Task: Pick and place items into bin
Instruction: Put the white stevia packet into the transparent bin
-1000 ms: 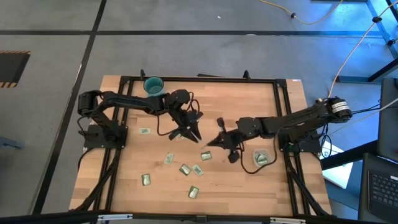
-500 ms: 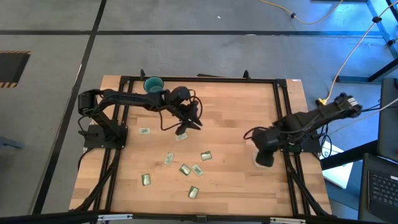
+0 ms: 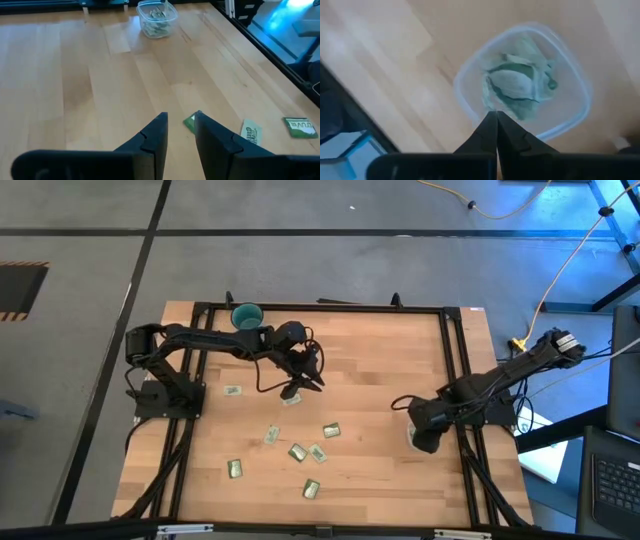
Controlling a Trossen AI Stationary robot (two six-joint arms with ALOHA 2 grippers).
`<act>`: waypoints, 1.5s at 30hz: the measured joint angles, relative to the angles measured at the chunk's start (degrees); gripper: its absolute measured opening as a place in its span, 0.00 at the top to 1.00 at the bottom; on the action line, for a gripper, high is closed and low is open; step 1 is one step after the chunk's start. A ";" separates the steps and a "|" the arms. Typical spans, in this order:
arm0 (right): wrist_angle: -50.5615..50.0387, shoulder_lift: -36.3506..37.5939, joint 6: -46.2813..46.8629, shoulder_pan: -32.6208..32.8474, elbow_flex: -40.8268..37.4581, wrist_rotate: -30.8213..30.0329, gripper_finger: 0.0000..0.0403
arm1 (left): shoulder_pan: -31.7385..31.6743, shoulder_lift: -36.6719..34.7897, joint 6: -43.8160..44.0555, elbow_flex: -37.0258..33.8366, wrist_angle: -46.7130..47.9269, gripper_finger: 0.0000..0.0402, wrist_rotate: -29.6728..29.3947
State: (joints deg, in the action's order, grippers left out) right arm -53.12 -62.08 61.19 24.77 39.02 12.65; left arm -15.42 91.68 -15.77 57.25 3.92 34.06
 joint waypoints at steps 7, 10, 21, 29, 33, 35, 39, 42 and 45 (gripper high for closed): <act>0.23 0.04 -4.08 0.00 -0.41 0.04 1.00 | 0.00 0.02 0.07 0.00 0.25 0.78 -0.02; 0.21 0.02 -4.24 0.00 -0.41 -2.15 1.00 | 0.00 0.00 0.00 0.00 0.62 0.78 -0.08; 0.02 0.00 -4.31 -1.05 -0.41 -5.53 0.82 | 1.28 0.02 -6.00 0.00 5.65 0.75 -9.62; -0.60 0.86 -7.82 -1.01 5.86 -12.32 0.68 | 3.95 0.02 -3.64 0.00 22.30 0.74 -21.56; 0.37 1.33 -13.71 -1.05 9.61 -20.53 0.67 | 4.38 0.02 6.72 0.00 35.08 0.76 -29.29; 1.25 1.60 -17.10 -1.10 10.20 -22.55 0.67 | 3.91 0.02 11.88 0.00 42.00 0.77 -29.12; 3.07 1.99 -23.56 -4.22 10.21 -23.16 0.67 | 3.60 -0.78 19.08 -0.94 50.45 0.79 -29.48; 3.52 2.19 -28.86 -7.97 10.21 -23.23 0.67 | 3.65 -3.33 23.93 -2.24 53.33 0.81 -30.52; 3.91 2.39 -35.19 -11.75 10.21 -21.96 0.67 | 3.69 -6.86 28.11 -3.96 53.57 0.82 -34.11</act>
State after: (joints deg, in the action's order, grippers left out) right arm -49.21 -59.69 25.99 13.02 49.23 -9.31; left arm -11.73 84.82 12.34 53.30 57.50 -0.05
